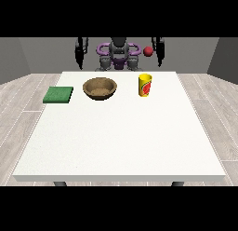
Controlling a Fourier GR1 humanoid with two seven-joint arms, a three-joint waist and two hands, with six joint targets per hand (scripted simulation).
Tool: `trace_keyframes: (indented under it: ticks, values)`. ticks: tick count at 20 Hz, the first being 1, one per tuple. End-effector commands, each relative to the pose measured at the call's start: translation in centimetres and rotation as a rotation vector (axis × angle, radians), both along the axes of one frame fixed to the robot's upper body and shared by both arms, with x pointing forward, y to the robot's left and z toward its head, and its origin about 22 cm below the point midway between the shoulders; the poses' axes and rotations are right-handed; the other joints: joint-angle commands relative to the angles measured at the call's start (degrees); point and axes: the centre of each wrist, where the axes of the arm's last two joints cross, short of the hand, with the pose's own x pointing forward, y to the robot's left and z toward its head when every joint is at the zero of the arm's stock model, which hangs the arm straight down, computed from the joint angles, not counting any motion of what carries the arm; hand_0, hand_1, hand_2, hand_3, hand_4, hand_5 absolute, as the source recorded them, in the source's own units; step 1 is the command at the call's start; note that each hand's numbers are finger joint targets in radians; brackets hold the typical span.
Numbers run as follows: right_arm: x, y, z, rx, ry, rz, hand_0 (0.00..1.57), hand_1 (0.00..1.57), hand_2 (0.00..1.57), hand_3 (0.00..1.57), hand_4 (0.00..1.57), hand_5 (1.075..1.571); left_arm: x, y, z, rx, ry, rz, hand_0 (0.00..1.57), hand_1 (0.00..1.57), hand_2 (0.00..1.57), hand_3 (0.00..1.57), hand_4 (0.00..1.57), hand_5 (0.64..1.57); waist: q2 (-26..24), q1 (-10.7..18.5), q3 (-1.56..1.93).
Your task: Pick the cup and pour the ball into the bowl, then pick the bowl and place it on the pad
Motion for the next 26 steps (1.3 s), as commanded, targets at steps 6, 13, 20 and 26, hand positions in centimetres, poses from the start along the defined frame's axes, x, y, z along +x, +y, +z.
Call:
trace_keyframes:
  ticks: [6, 13, 20, 26]
  values:
    - [0.2, -1.1, 3.1, -0.044, -0.013, -0.015, 0.0, 0.0, 0.0, 0.0, 0.0, 1.569, 0.4, 1.1, 3.5, 0.038, -0.03, -0.002, 0.0, 0.0, 0.0, 0.0, 0.0, 1.557, -15.9, -0.6, -2.33]
    - [-0.7, -9.7, 6.9, 0.036, -0.063, 0.007, 0.0, 0.0, 0.0, 0.0, 0.0, 1.571, 0.3, 8.1, 5.4, -0.132, -0.124, 0.119, 0.0, 0.0, 0.0, 0.0, 0.0, 1.548, -7.8, -3.2, -2.6]
    - [-0.8, -7.8, 4.4, 0.047, -0.158, 0.015, 0.0, 0.0, 0.0, 0.0, 0.0, 1.569, 2.1, 10.5, 5.4, -0.105, -0.291, 0.099, 0.0, 0.0, 0.0, 0.0, 0.0, 1.539, 1.1, -4.0, -2.59]
    - [1.4, -8.6, 5.0, 0.05, -0.206, 0.034, 0.0, 0.0, 0.0, 0.0, 0.0, 1.57, 4.6, 6.3, 2.8, -0.108, -0.336, 0.116, 0.0, 0.0, 0.0, 0.0, 0.0, 1.524, 4.5, -4.7, -2.58]
